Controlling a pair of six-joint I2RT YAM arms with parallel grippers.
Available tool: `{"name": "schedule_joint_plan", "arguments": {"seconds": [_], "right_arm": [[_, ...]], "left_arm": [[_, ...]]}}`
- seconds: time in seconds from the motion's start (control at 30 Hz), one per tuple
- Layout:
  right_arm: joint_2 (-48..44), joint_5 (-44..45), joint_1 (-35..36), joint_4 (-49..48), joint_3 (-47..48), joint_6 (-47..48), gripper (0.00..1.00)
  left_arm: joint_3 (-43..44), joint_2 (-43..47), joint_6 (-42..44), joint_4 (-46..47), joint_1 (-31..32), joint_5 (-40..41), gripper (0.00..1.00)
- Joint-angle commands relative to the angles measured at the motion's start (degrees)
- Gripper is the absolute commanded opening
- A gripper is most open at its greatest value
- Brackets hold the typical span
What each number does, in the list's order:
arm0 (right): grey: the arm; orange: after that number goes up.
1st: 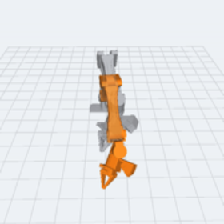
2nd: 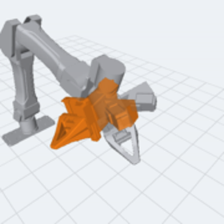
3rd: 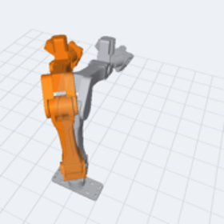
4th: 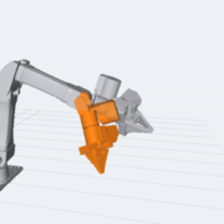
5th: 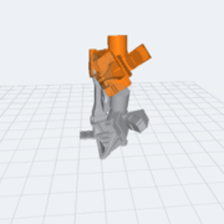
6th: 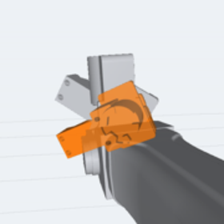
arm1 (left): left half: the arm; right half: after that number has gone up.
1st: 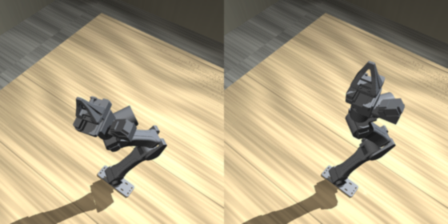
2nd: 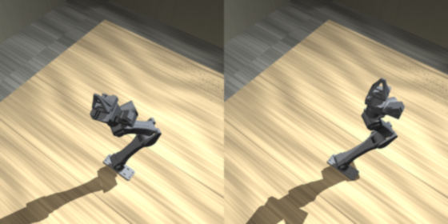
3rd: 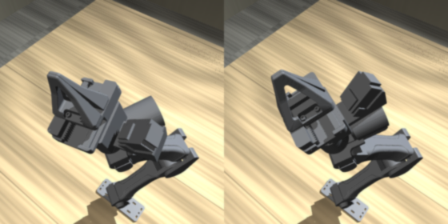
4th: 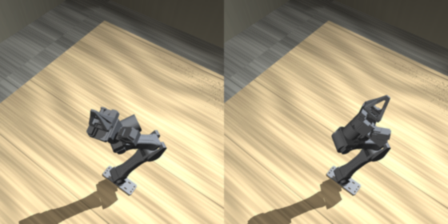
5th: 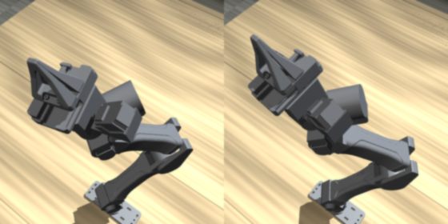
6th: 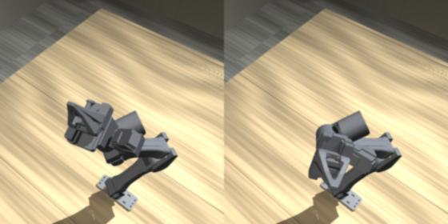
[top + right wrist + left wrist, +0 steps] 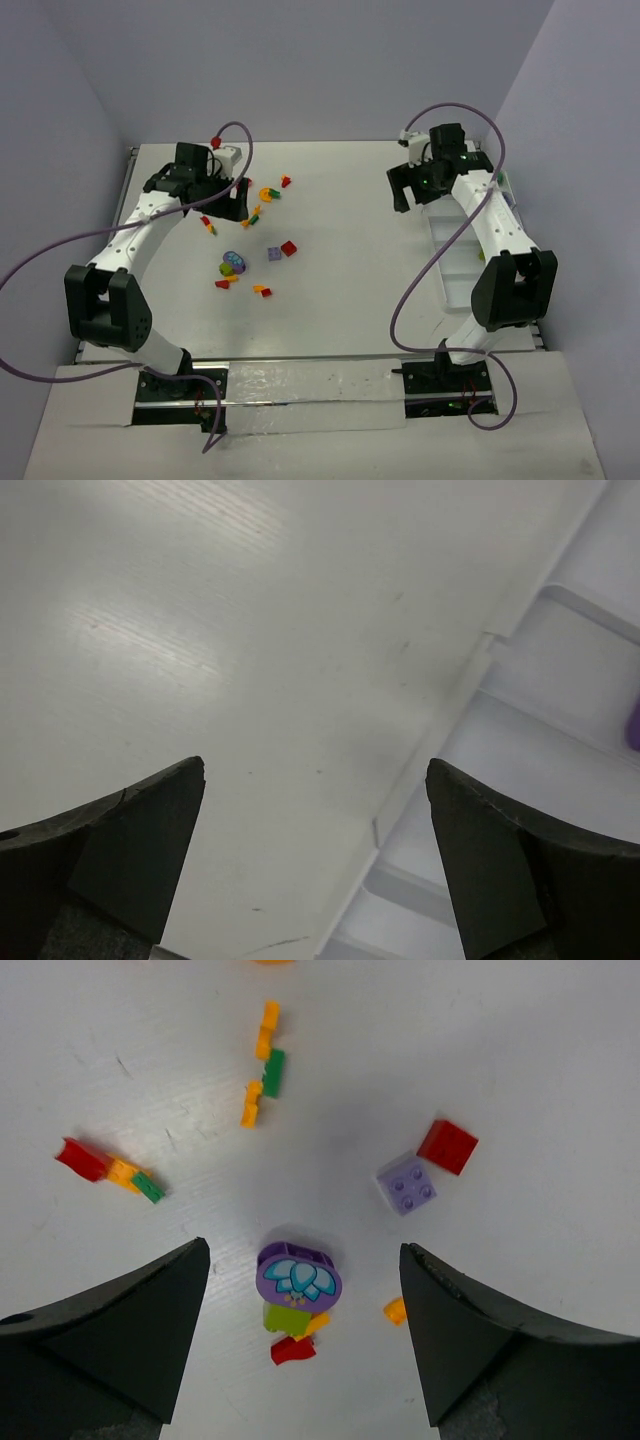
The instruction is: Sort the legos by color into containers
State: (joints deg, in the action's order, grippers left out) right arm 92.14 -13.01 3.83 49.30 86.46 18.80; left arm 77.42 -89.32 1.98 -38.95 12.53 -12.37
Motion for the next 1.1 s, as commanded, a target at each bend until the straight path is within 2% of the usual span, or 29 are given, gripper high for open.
{"name": "schedule_joint_plan", "arguments": {"seconds": [0.0, 0.2, 0.3, 0.53, 1.07], "right_arm": [[1.61, -3.19, 2.61, -0.75, 1.09, -4.41, 0.99], [1.99, -2.81, 4.25, -1.36, -0.2, -4.77, 0.99], [1.71, -2.5, 4.43, -1.31, -0.72, -4.62, 1.0], [2.19, -2.8, 4.54, -1.2, -0.81, -4.8, 1.0], [2.39, -2.14, 4.69, -1.05, -1.15, -4.28, 1.0]], "left_arm": [[-5.02, 0.78, 9.64, -3.58, -0.22, -4.41, 0.86], [-7.22, -2.69, 14.05, -8.21, -0.14, 0.27, 0.82], [-9.57, -1.78, 14.61, -7.9, -0.14, 1.96, 0.76], [-17.27, 1.47, 16.55, -4.33, -0.22, 3.42, 0.7], [-19.99, -2.36, 15.86, 4.45, -0.19, 2.65, 0.62]]}}
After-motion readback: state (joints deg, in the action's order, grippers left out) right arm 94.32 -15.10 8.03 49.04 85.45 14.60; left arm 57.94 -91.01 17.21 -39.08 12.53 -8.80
